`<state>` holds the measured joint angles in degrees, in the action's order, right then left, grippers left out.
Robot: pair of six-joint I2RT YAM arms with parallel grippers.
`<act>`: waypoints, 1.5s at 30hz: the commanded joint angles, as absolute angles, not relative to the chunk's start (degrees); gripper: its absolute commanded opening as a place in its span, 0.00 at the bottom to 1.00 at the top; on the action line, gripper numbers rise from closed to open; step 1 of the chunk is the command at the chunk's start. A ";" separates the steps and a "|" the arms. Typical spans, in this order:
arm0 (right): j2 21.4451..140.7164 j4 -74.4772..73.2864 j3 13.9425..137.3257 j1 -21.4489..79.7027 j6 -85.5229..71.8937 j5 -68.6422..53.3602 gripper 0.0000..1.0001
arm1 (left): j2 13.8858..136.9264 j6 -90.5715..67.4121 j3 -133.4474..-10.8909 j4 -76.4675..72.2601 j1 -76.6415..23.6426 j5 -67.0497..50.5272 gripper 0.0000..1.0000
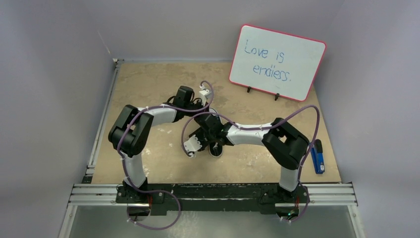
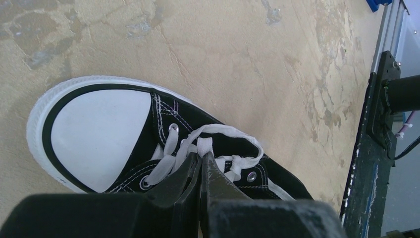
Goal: Tie the shoes
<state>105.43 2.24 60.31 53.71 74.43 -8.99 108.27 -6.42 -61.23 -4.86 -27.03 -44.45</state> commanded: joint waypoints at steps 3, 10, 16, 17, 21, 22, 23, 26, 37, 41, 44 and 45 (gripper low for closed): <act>105.33 2.64 63.07 53.95 74.83 -12.12 0.17 | 108.59 -6.57 -61.77 -3.96 -27.60 -47.21 0.00; 94.00 2.70 60.86 53.68 54.22 -23.96 0.00 | 106.29 -7.04 -60.85 -4.05 -27.01 -46.62 0.00; 84.66 20.16 49.56 51.72 29.73 -27.16 0.00 | 104.91 -9.95 -59.24 -6.58 -26.81 -46.54 0.00; 83.55 22.34 48.10 51.30 25.75 -26.82 0.00 | 104.61 -10.41 -58.91 -7.05 -26.81 -46.50 0.00; 79.67 22.28 45.46 48.31 12.22 -28.03 0.00 | 103.62 -11.51 -57.63 -7.81 -26.81 -45.66 0.00; 78.74 20.98 45.18 46.91 8.81 -29.32 0.00 | 103.45 -12.14 -57.39 -8.25 -26.81 -45.50 0.00; 77.42 19.87 44.54 45.23 5.31 -30.12 0.00 | 103.17 -12.92 -57.02 -9.02 -26.81 -45.36 0.00; 73.53 15.13 43.02 39.99 -8.00 -28.68 0.00 | 102.15 -15.90 -55.09 -12.74 -26.81 -44.82 0.00; 71.41 -19.57 48.99 34.64 -19.00 -21.78 0.00 | 100.37 -26.12 -49.24 -25.84 -26.81 -43.54 0.00; 76.36 -29.95 53.05 33.08 -20.51 -20.45 0.00 | 99.63 -26.58 -48.65 -26.02 -26.81 -42.97 0.00; 80.87 -32.88 54.21 32.89 -20.81 -21.01 0.00 | 98.79 -26.84 -48.00 -26.29 -26.85 -42.89 0.00; 82.41 -33.99 54.82 32.81 -20.83 -19.84 0.00 | 98.47 -26.89 -47.85 -26.35 -26.83 -42.81 0.00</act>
